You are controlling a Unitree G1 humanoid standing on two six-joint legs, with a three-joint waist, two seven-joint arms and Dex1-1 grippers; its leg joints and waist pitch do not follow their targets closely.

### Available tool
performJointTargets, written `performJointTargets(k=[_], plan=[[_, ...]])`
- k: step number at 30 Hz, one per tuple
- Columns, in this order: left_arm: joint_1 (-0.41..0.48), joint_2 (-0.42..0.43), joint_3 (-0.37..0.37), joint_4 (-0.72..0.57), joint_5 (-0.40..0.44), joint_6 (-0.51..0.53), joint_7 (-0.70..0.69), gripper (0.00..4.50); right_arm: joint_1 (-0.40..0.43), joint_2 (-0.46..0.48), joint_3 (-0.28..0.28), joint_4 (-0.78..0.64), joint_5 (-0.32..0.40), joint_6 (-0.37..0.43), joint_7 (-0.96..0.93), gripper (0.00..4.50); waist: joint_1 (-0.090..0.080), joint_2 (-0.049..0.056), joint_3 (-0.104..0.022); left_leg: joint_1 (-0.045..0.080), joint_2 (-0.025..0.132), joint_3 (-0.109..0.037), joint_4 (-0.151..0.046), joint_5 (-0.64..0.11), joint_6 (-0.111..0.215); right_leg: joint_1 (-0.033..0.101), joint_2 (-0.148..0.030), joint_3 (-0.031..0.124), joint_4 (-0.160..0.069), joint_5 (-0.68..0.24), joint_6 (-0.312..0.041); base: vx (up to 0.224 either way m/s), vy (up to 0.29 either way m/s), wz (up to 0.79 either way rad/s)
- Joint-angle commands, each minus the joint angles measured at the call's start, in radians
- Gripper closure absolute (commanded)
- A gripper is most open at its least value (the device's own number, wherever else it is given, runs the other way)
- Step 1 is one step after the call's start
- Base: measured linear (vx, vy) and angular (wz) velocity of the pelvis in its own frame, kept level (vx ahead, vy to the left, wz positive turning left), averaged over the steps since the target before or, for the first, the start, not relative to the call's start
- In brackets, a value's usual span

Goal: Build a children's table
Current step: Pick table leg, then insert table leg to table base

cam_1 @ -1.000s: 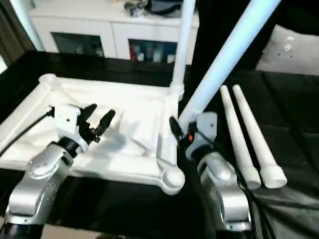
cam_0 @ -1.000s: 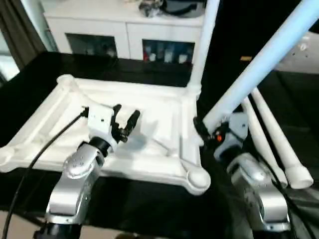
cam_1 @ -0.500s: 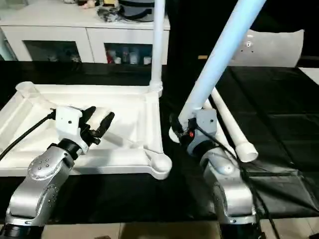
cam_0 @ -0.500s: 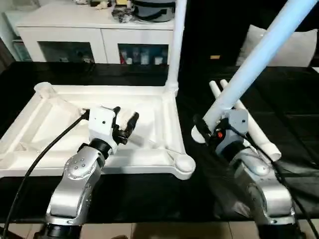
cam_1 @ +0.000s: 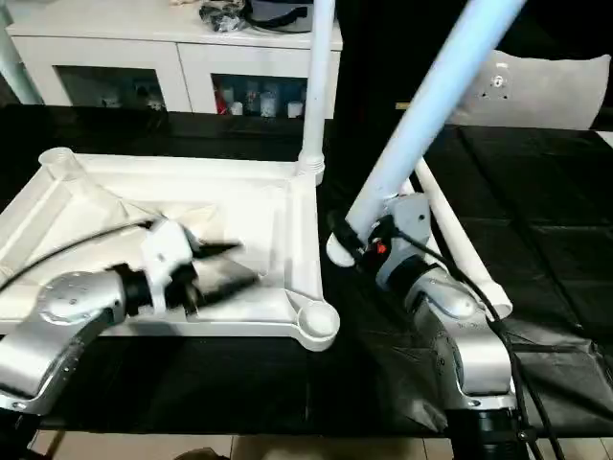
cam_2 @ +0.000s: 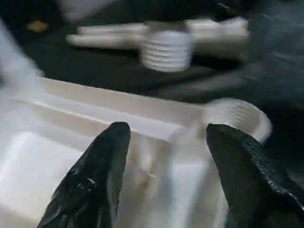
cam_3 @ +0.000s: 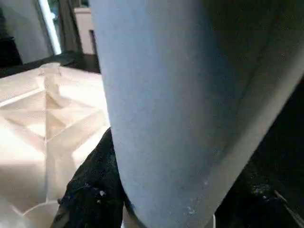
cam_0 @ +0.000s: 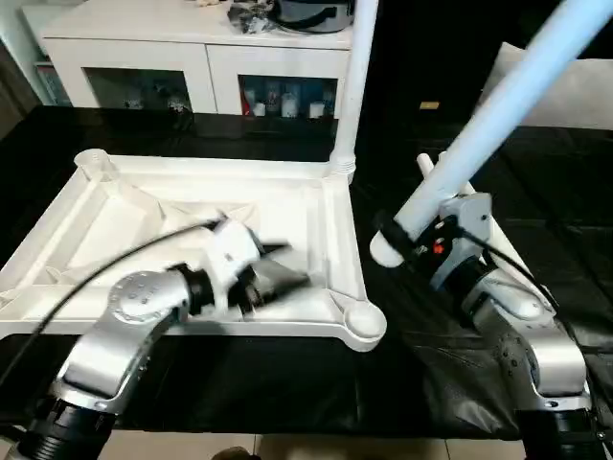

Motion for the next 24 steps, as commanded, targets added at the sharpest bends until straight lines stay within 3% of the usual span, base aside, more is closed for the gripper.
performJointTargets(k=[1,2,3,4,6,8,11,13,14,15,16,18,19,20,22,24], plan=[[-0.020,0.019,-0.028,0.005,-0.004,-0.015,-0.062,1.53,0.001,-0.015,-0.001,-0.011,0.023,-0.002,0.020,2.60,0.001,0.009,-0.058,0.019,0.058,-0.026,-0.087,-0.174,0.001,0.031,-0.090,0.037,-0.074,-0.078,-0.199,0.000,0.000,0.00],[-0.027,0.027,-0.035,0.013,-0.011,-0.013,-0.084,1.53,0.008,-0.017,-0.001,-0.019,0.028,0.002,0.027,2.60,0.003,0.022,-0.057,0.020,0.060,-0.028,-0.088,-0.180,-0.006,0.030,-0.091,0.036,-0.072,-0.081,-0.202,0.000,0.000,0.00],[-0.033,0.033,-0.043,0.020,-0.012,-0.015,-0.100,1.53,0.015,-0.018,-0.001,-0.025,0.032,0.008,0.031,2.60,0.001,0.015,-0.055,0.020,0.059,-0.026,-0.089,-0.197,-0.009,0.030,-0.090,0.037,-0.077,-0.097,-0.202,0.000,0.000,0.00],[-0.039,0.039,-0.048,0.028,-0.011,-0.016,-0.118,1.35,0.023,-0.019,0.000,-0.031,0.033,0.008,0.033,2.60,0.003,0.024,-0.056,0.022,0.059,-0.028,-0.089,-0.203,-0.013,0.029,-0.091,0.037,-0.075,-0.103,-0.203,0.000,0.000,0.00],[-0.048,0.049,-0.057,0.040,-0.008,-0.011,-0.145,1.17,0.036,-0.019,0.002,-0.037,0.032,0.006,0.032,2.60,0.001,0.016,-0.055,0.020,0.059,-0.027,-0.092,-0.216,-0.019,0.032,-0.091,0.037,-0.078,-0.126,-0.203,0.000,0.000,0.00],[-0.051,0.055,-0.062,0.046,-0.004,-0.010,-0.157,1.17,0.044,-0.017,0.007,-0.040,0.025,0.002,0.027,2.60,0.001,0.019,-0.054,0.021,0.059,-0.027,-0.091,-0.218,-0.019,0.030,-0.092,0.038,-0.080,-0.138,-0.205,0.000,0.000,0.00],[-0.061,0.063,-0.071,0.073,0.013,-0.028,-0.174,0.74,0.054,-0.007,0.016,-0.043,0.019,0.010,0.018,2.60,-0.003,0.018,-0.053,0.020,0.059,-0.028,-0.093,-0.223,-0.021,0.030,-0.092,0.038,-0.080,-0.150,-0.205,0.000,0.000,0.00],[-0.066,0.063,-0.075,0.084,0.012,-0.030,-0.187,1.39,0.055,-0.011,0.026,-0.041,0.023,0.021,0.032,2.60,-0.002,0.019,-0.054,0.022,0.060,-0.028,-0.093,-0.227,-0.021,0.030,-0.092,0.038,-0.081,-0.161,-0.205,0.000,0.000,0.00],[-0.071,0.062,-0.078,0.093,0.012,-0.033,-0.194,1.21,0.055,-0.013,0.031,-0.037,0.024,0.023,0.035,2.60,-0.002,0.019,-0.053,0.023,0.059,-0.028,-0.094,-0.228,-0.020,0.029,-0.091,0.039,-0.083,-0.164,-0.205,0.000,0.000,0.00],[-0.078,0.064,-0.089,0.102,0.013,-0.027,-0.212,1.21,0.055,-0.015,0.041,-0.033,0.026,0.027,0.046,2.60,-0.002,0.012,-0.053,0.022,0.060,-0.027,-0.094,-0.225,-0.019,0.030,-0.092,0.039,-0.083,-0.163,-0.205,0.000,0.000,0.00],[-0.087,0.063,-0.105,0.119,0.026,-0.024,-0.219,1.19,0.056,-0.018,0.053,-0.028,0.021,0.026,0.052,2.60,0.000,0.016,-0.053,0.022,0.060,-0.027,-0.094,-0.218,-0.018,0.030,-0.093,0.039,-0.081,-0.161,-0.206,0.000,0.000,0.00],[-0.092,0.060,-0.121,0.134,0.045,-0.032,-0.221,1.83,0.060,-0.018,0.063,-0.025,0.013,0.021,0.053,2.60,-0.001,0.019,-0.053,0.021,0.062,-0.028,-0.095,-0.218,-0.020,0.029,-0.093,0.038,-0.081,-0.149,-0.207,0.000,0.000,0.00],[-0.092,0.059,-0.123,0.136,0.048,-0.034,-0.221,1.83,0.061,-0.018,0.064,-0.024,0.012,0.020,0.052,2.60,-0.001,0.019,-0.053,0.021,0.062,-0.028,-0.095,-0.219,-0.020,0.029,-0.093,0.039,-0.081,-0.147,-0.207,0.000,0.000,0.00],[-0.093,0.057,-0.127,0.142,0.054,-0.038,-0.220,1.54,0.062,-0.017,0.066,-0.024,0.010,0.019,0.050,2.60,-0.001,0.018,-0.053,0.021,0.061,-0.028,-0.095,-0.220,-0.021,0.030,-0.092,0.039,-0.081,-0.146,-0.206,0.000,0.000,0.00],[-0.102,0.050,-0.142,0.165,0.077,-0.044,-0.212,1.67,0.066,-0.011,0.064,-0.026,0.010,0.024,0.041,2.60,-0.001,0.018,-0.054,0.021,0.061,-0.028,-0.095,-0.219,-0.020,0.030,-0.092,0.039,-0.081,-0.141,-0.206,0.000,0.000,0.00],[-0.115,0.038,-0.156,0.195,0.097,-0.067,-0.208,2.24,0.071,-0.006,0.063,-0.028,0.012,0.027,0.033,2.60,0.001,0.018,-0.053,0.022,0.062,-0.028,-0.095,-0.222,-0.020,0.029,-0.094,0.039,-0.082,-0.143,-0.206,0.000,0.000,0.00]])
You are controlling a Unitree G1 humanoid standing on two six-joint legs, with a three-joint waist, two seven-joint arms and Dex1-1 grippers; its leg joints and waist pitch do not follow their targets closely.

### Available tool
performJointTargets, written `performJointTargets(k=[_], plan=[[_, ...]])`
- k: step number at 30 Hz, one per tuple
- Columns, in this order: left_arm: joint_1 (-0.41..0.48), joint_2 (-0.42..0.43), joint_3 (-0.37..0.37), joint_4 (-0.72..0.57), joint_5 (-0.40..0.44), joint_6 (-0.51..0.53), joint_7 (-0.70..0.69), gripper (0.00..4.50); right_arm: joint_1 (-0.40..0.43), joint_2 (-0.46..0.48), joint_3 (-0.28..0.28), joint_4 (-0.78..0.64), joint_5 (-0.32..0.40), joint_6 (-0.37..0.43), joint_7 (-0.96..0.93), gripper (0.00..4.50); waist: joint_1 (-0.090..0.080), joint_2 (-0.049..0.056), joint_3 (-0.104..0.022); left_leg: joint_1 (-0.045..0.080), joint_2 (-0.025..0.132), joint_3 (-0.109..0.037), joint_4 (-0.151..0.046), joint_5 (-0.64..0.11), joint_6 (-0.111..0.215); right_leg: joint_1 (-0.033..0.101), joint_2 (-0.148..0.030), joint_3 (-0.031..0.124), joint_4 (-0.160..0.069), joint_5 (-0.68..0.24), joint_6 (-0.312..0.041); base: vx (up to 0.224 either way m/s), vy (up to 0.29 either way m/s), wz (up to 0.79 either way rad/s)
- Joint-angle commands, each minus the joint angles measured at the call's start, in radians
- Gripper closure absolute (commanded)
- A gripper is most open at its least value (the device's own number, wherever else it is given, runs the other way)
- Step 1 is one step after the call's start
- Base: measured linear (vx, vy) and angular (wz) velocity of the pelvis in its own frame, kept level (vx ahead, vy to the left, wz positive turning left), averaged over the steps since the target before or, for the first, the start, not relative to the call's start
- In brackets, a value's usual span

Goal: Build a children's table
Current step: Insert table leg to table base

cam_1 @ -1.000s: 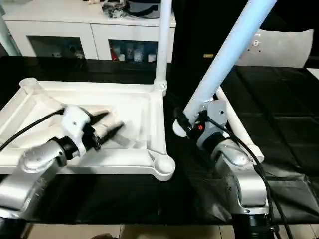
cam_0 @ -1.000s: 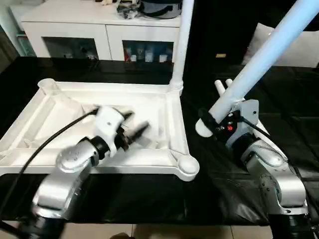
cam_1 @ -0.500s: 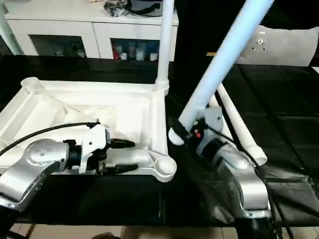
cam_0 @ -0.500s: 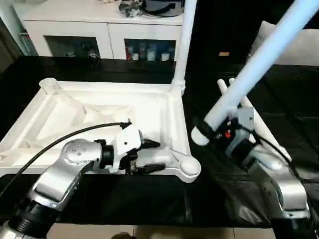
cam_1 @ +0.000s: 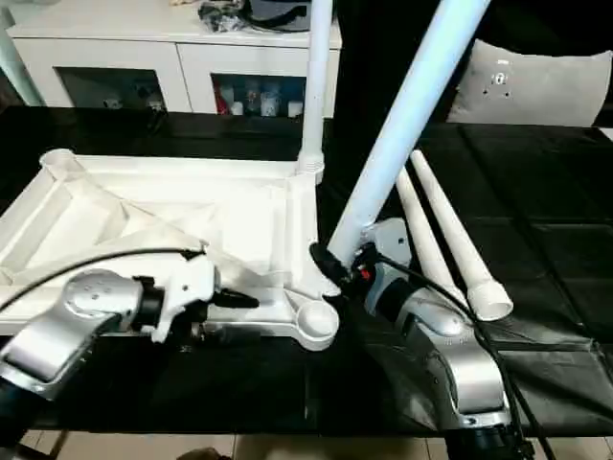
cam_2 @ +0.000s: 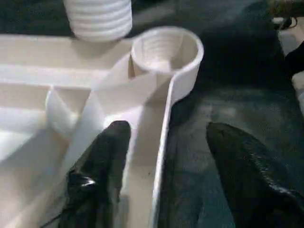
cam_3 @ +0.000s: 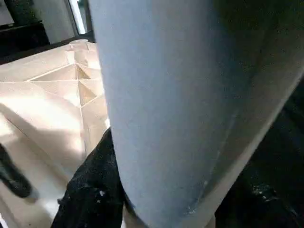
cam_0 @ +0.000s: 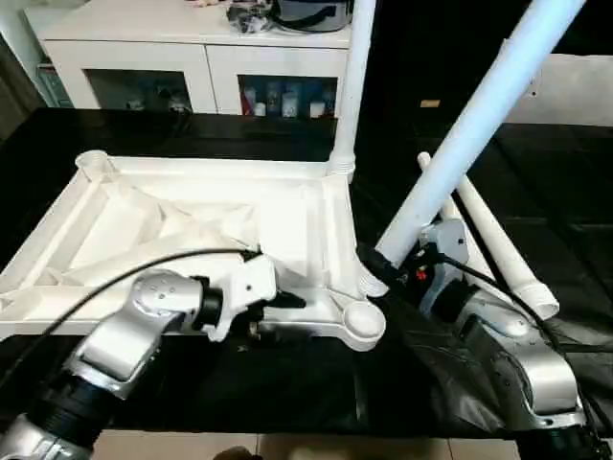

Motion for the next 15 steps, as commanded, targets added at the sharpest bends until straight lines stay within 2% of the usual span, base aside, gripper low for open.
performJointTargets(k=[1,3,4,5,7,8,9,13,14,15], plan=[[-0.029,-0.013,-0.019,0.024,0.023,-0.028,0.000,2.24,0.007,0.005,-0.004,-0.014,0.002,0.009,-0.007,2.60,0.003,0.013,-0.056,0.018,0.062,-0.030,-0.091,-0.226,-0.021,0.029,-0.096,0.040,-0.082,-0.149,-0.205,0.000,0.000,0.00],[-0.035,-0.017,-0.025,0.030,0.026,-0.029,-0.001,2.10,0.008,0.006,-0.003,-0.014,0.011,0.015,-0.001,2.60,0.003,0.012,-0.056,0.017,0.063,-0.030,-0.091,-0.227,-0.023,0.030,-0.096,0.040,-0.081,-0.146,-0.209,0.000,0.000,0.00],[-0.044,-0.023,-0.037,0.046,0.042,-0.042,-0.004,2.26,0.009,0.008,0.000,-0.015,0.014,0.020,-0.004,2.60,0.003,0.015,-0.056,0.017,0.063,-0.031,-0.091,-0.228,-0.023,0.029,-0.096,0.040,-0.081,-0.142,-0.210,0.000,0.000,0.00],[-0.046,-0.024,-0.040,0.051,0.047,-0.046,-0.003,2.57,0.010,0.009,0.001,-0.015,0.019,0.028,-0.002,2.60,0.002,0.014,-0.056,0.017,0.063,-0.030,-0.091,-0.228,-0.022,0.030,-0.096,0.040,-0.081,-0.132,-0.211,0.000,0.000,0.00],[-0.053,-0.029,-0.048,0.070,0.061,-0.061,-0.002,2.53,0.011,0.007,0.007,-0.013,0.016,0.027,-0.001,2.60,0.001,0.013,-0.056,0.016,0.063,-0.031,-0.092,-0.224,-0.021,0.032,-0.097,0.040,-0.080,-0.124,-0.213,0.000,0.000,0.00],[-0.058,-0.032,-0.050,0.084,0.071,-0.070,-0.001,2.53,0.012,0.009,0.007,-0.011,0.013,0.020,-0.003,2.60,0.002,0.016,-0.056,0.016,0.063,-0.031,-0.091,-0.223,-0.021,0.031,-0.097,0.040,-0.081,-0.125,-0.214,0.000,0.000,0.00],[-0.062,-0.033,-0.052,0.096,0.077,-0.077,-0.002,2.98,0.013,0.011,0.008,-0.010,0.012,0.020,-0.005,2.60,0.001,0.014,-0.055,0.017,0.062,-0.030,-0.091,-0.229,-0.022,0.030,-0.097,0.040,-0.083,-0.132,-0.214,0.000,0.000,0.00],[-0.070,-0.031,-0.059,0.124,0.093,-0.097,-0.010,2.95,0.014,0.015,0.011,-0.006,0.015,0.023,-0.006,2.60,0.000,0.015,-0.054,0.018,0.063,-0.031,-0.093,-0.243,-0.024,0.029,-0.097,0.040,-0.084,-0.151,-0.213,0.000,0.000,0.00],[-0.072,-0.028,-0.062,0.133,0.098,-0.104,-0.012,3.39,0.015,0.015,0.015,-0.004,0.015,0.022,-0.002,2.60,0.001,0.015,-0.054,0.018,0.064,-0.032,-0.094,-0.248,-0.025,0.029,-0.098,0.041,-0.085,-0.159,-0.212,0.000,0.000,0.00],[-0.073,-0.026,-0.063,0.138,0.100,-0.108,-0.013,3.39,0.014,0.015,0.017,-0.002,0.013,0.020,-0.002,2.60,0.001,0.015,-0.055,0.018,0.065,-0.032,-0.094,-0.247,-0.026,0.029,-0.099,0.041,-0.084,-0.156,-0.214,0.000,0.000,0.00]])
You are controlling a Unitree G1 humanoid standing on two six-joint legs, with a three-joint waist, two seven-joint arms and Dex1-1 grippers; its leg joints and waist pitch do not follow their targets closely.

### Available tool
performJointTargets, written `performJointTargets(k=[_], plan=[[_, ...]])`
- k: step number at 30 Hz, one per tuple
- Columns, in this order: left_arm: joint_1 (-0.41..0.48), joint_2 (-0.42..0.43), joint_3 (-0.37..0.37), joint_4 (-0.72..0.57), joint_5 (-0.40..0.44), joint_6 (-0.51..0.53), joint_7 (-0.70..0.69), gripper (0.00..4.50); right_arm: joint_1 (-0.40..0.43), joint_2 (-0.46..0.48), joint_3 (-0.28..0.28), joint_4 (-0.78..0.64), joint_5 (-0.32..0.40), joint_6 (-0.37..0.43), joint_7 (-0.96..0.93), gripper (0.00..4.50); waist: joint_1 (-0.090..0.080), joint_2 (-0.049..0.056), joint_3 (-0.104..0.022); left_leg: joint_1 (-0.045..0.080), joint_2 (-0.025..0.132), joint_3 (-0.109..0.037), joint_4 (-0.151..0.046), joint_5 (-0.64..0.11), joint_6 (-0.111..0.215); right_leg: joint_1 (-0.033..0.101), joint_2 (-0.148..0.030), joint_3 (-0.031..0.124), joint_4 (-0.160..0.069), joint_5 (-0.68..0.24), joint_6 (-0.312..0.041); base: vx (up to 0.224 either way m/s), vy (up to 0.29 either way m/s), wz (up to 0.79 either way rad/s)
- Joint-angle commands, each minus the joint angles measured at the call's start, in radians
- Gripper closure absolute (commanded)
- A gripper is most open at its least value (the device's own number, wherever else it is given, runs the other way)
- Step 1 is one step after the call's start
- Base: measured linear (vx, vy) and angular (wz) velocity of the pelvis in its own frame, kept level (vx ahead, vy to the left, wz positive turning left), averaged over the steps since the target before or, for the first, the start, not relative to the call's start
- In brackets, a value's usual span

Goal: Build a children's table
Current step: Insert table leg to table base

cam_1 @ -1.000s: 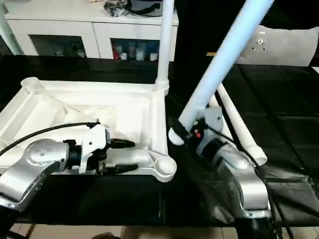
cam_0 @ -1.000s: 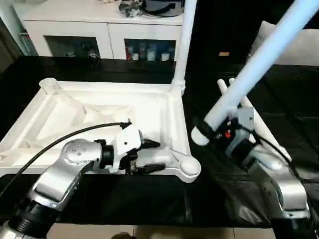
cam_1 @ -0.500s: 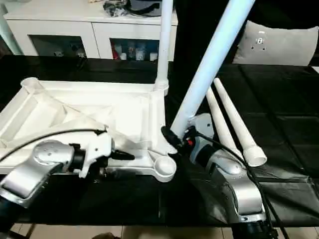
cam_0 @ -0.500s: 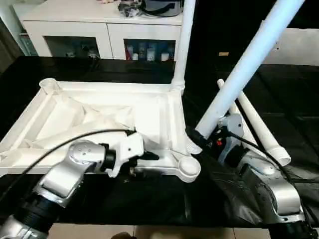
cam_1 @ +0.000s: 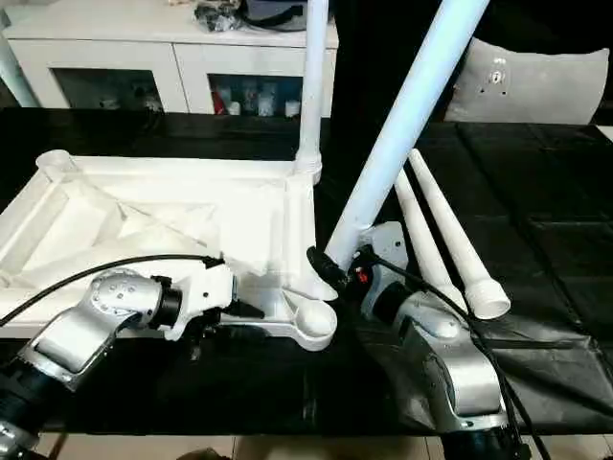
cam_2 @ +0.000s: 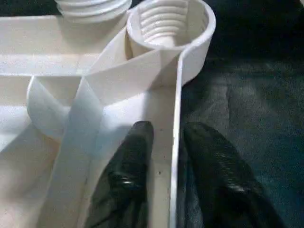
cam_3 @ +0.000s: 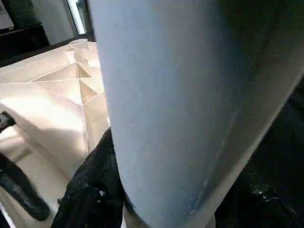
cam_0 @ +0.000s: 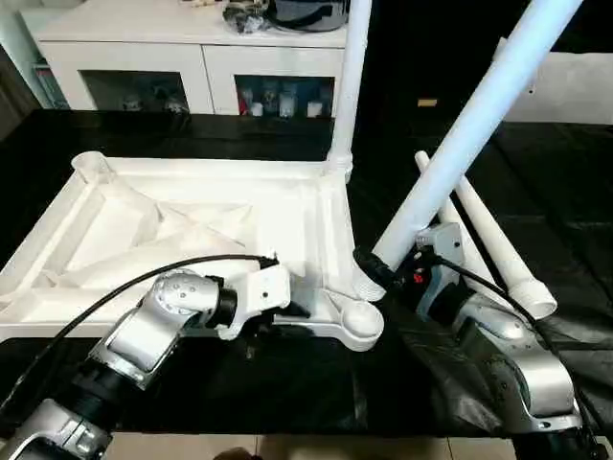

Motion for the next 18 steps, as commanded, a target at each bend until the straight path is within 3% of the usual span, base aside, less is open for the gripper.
performJointTargets(k=[1,4,10,14,18], plan=[[-0.020,0.010,-0.007,0.012,0.019,-0.015,-0.006,3.51,0.007,0.003,0.013,-0.002,0.001,0.005,0.002,2.60,0.003,0.013,-0.054,0.018,0.065,-0.032,-0.093,-0.248,-0.026,0.028,-0.098,0.041,-0.083,-0.155,-0.214,0.000,0.000,0.00],[-0.021,0.011,-0.003,0.022,0.021,-0.023,-0.012,3.53,0.008,0.009,0.014,0.004,-0.007,-0.018,-0.003,2.60,0.003,0.012,-0.055,0.017,0.066,-0.032,-0.093,-0.249,-0.027,0.029,-0.100,0.041,-0.082,-0.147,-0.217,0.000,0.000,0.00],[-0.018,0.003,0.010,0.036,0.009,-0.022,-0.024,4.11,0.008,0.015,0.010,0.016,-0.004,-0.051,0.009,2.60,0.002,0.012,-0.053,0.018,0.066,-0.032,-0.096,-0.264,-0.029,0.025,-0.100,0.042,-0.085,-0.176,-0.215,0.000,0.000,0.00],[-0.025,0.006,-0.006,0.073,0.046,-0.035,-0.009,4.43,-0.010,0.005,0.010,0.030,-0.020,-0.064,0.008,2.60,0.001,0.012,-0.050,0.018,0.066,-0.032,-0.097,-0.273,-0.028,0.024,-0.100,0.042,-0.088,-0.199,-0.209,0.000,0.000,0.00],[-0.062,-0.037,0.022,0.150,0.067,0.018,0.080,4.50,-0.082,-0.007,-0.007,0.057,-0.033,-0.079,0.006,2.60,-0.002,0.009,-0.050,0.021,0.064,-0.031,-0.094,-0.282,-0.036,0.024,-0.102,0.043,-0.090,-0.246,-0.210,0.000,0.000,0.00]])
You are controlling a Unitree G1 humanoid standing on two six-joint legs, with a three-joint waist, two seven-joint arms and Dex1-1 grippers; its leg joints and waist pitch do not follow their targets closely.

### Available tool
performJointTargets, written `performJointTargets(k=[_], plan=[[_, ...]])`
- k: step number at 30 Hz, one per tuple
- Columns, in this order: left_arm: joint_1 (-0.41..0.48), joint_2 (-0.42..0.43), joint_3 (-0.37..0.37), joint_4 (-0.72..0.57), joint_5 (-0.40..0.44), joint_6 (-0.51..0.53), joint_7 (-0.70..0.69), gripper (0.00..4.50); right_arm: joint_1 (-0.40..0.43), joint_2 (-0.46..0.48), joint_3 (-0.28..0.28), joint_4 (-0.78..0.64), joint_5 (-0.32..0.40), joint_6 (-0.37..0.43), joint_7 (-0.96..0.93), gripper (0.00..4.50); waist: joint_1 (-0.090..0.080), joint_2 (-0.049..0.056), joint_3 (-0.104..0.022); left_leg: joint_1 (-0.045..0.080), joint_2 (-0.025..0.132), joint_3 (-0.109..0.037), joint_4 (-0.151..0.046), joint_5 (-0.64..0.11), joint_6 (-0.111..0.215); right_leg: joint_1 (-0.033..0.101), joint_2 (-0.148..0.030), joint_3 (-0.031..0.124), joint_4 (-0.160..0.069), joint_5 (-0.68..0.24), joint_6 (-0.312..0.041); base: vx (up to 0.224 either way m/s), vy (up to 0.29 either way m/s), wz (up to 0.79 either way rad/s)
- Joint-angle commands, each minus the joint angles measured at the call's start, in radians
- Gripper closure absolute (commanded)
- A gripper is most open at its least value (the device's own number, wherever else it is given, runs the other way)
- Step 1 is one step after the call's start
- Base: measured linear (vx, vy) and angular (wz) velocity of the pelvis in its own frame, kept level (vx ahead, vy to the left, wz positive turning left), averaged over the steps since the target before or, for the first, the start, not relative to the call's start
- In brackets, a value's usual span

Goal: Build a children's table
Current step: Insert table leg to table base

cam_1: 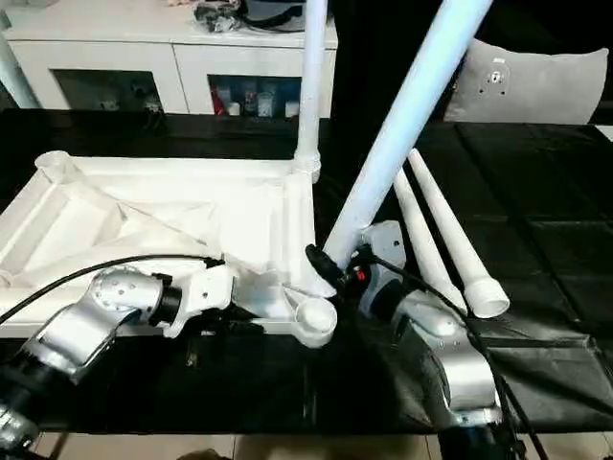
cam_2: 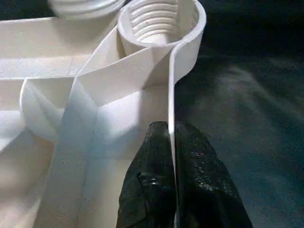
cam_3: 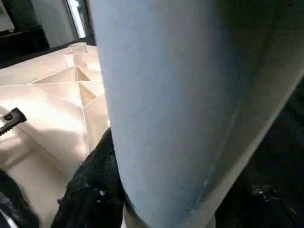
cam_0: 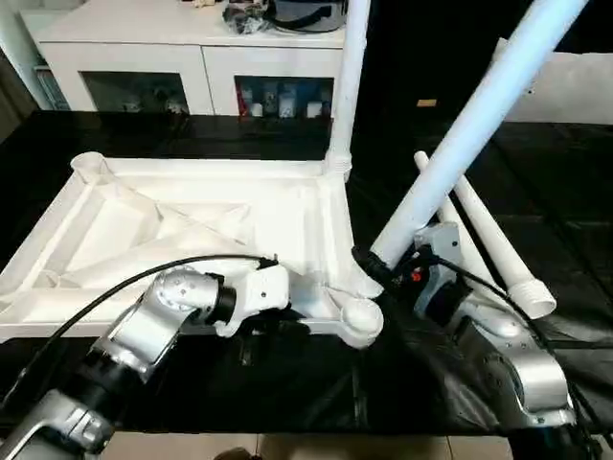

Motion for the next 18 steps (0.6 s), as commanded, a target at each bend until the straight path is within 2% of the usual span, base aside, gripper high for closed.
performJointTargets(k=[1,2,4,5,7,9,10,12,15,17,18], plan=[[-0.010,-0.007,0.031,0.053,0.034,0.048,0.081,4.50,-0.033,-0.005,-0.009,-0.005,-0.013,-0.039,-0.001,2.60,0.002,0.006,-0.050,0.017,0.064,-0.033,-0.094,-0.278,-0.035,0.025,-0.102,0.042,-0.091,-0.252,-0.203,0.000,0.000,0.00],[-0.020,-0.022,0.043,0.063,0.028,0.065,0.100,4.50,-0.044,-0.010,-0.006,0.000,-0.015,-0.027,0.001,2.60,0.001,0.007,-0.050,0.014,0.065,-0.035,-0.095,-0.269,-0.034,0.027,-0.104,0.042,-0.090,-0.252,-0.198,0.000,0.000,0.00],[-0.047,-0.056,0.066,0.087,0.014,0.103,0.136,4.50,-0.084,-0.030,0.011,0.028,-0.034,-0.002,0.006,2.60,0.000,0.006,-0.052,0.018,0.063,-0.033,-0.091,-0.259,-0.031,0.027,-0.101,0.042,-0.091,-0.236,-0.203,0.000,0.000,0.00],[-0.052,-0.061,0.069,0.092,0.012,0.109,0.137,4.50,-0.095,-0.035,0.015,0.039,-0.044,0.001,0.004,2.60,-0.003,0.004,-0.053,0.015,0.062,-0.032,-0.089,-0.245,-0.029,0.029,-0.101,0.042,-0.089,-0.221,-0.209,0.000,0.000,0.00],[-0.055,-0.062,0.061,0.089,0.014,0.112,0.123,4.50,-0.118,-0.055,0.036,0.061,-0.047,0.044,0.032,2.60,-0.005,0.004,-0.057,0.008,0.061,-0.033,-0.087,-0.198,-0.016,0.037,-0.100,0.041,-0.084,-0.152,-0.217,0.000,0.000,0.00],[-0.059,-0.061,0.050,0.092,0.020,0.115,0.109,4.50,-0.146,-0.078,0.061,0.097,-0.047,0.078,0.080,2.60,-0.006,0.002,-0.061,0.008,0.059,-0.030,-0.080,-0.149,0.009,0.043,-0.098,0.040,-0.080,-0.050,-0.242,0.000,0.000,0.00],[-0.060,-0.061,0.049,0.092,0.019,0.111,0.103,4.50,-0.156,-0.083,0.065,0.112,-0.047,0.085,0.091,2.60,-0.005,0.004,-0.063,0.007,0.060,-0.030,-0.080,-0.137,0.015,0.044,-0.100,0.039,-0.078,-0.030,-0.248,0.000,0.000,0.00],[-0.060,-0.062,0.052,0.091,0.014,0.110,0.096,4.50,-0.169,-0.093,0.070,0.130,-0.028,0.117,0.127,2.60,-0.003,0.000,-0.065,0.006,0.060,-0.028,-0.078,-0.098,0.038,0.048,-0.097,0.036,-0.072,0.050,-0.260,0.000,0.000,0.00],[-0.055,-0.059,0.053,0.083,0.009,0.080,0.074,4.50,-0.182,-0.107,0.078,0.147,-0.011,0.122,0.175,2.60,0.000,0.002,-0.062,0.008,0.064,-0.028,-0.079,-0.113,0.044,0.045,-0.100,0.035,-0.075,0.027,-0.266,0.000,0.000,0.00],[-0.053,-0.057,0.052,0.079,0.007,0.067,0.065,4.50,-0.186,-0.109,0.079,0.152,-0.007,0.122,0.188,2.60,0.002,0.002,-0.061,0.010,0.067,-0.027,-0.081,-0.138,0.036,0.045,-0.103,0.036,-0.080,-0.025,-0.265,0.000,0.000,0.00],[-0.047,-0.052,0.047,0.069,0.005,0.053,0.049,4.50,-0.196,-0.116,0.086,0.158,0.001,0.132,0.215,2.60,0.001,-0.003,-0.060,0.010,0.067,-0.027,-0.082,-0.140,0.032,0.045,-0.102,0.036,-0.080,-0.038,-0.263,0.000,0.000,0.00]])
